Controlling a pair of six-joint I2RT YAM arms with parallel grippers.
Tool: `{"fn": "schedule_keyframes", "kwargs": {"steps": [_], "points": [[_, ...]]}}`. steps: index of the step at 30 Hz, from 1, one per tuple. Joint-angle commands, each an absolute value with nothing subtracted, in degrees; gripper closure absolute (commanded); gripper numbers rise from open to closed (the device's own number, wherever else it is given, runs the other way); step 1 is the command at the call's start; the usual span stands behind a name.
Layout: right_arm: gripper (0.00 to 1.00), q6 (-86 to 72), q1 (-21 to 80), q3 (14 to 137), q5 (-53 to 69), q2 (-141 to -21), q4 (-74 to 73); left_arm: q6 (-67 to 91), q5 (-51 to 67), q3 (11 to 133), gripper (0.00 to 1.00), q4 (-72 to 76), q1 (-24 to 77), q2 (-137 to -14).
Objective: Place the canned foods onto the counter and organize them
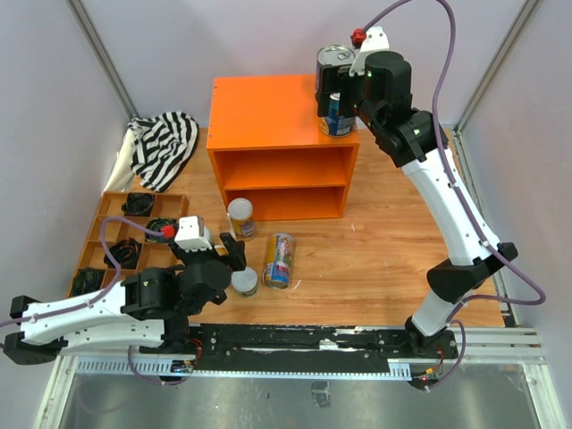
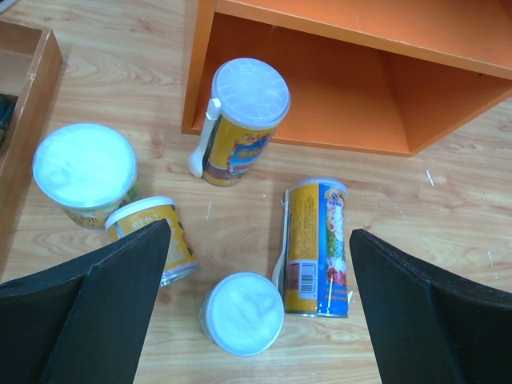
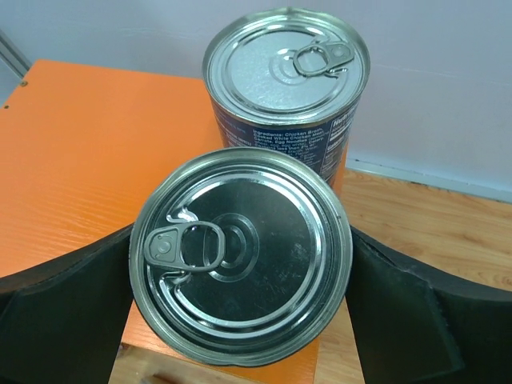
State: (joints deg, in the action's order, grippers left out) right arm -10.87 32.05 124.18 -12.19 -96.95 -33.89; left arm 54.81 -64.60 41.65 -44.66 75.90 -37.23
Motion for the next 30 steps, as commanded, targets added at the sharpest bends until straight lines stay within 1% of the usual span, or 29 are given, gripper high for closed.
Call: {"fn": "schedule_keyframes", "kwargs": {"steps": [1,10,19,24,30], "points": [[0.01,-11.78,31.80,126.36,-10.50,-93.40,-30.15,56.83,-64.73,43.25,0.01,-44.56,75.71,-38.62],[0.01,-10.74,32.36,125.00,-10.03,-90.27,-28.74,52.24,-55.82,41.29,0.01,-37.97,69.18,-42.71],[0.01,-9.17,33.21,120.22,-10.22,-85.19,-26.12,46.23,-45.64,35.85,0.01,-26.33,57.34,-46.55],[0.02,-8.41,34.04,117.19,-10.49,-82.31,-25.27,44.07,-46.58,34.48,0.01,-19.96,54.85,-51.10],[0.01,-8.35,34.96,110.04,-10.55,-76.89,-22.43,40.71,-47.97,32.61,0.01,-12.32,51.24,-56.36]]}}
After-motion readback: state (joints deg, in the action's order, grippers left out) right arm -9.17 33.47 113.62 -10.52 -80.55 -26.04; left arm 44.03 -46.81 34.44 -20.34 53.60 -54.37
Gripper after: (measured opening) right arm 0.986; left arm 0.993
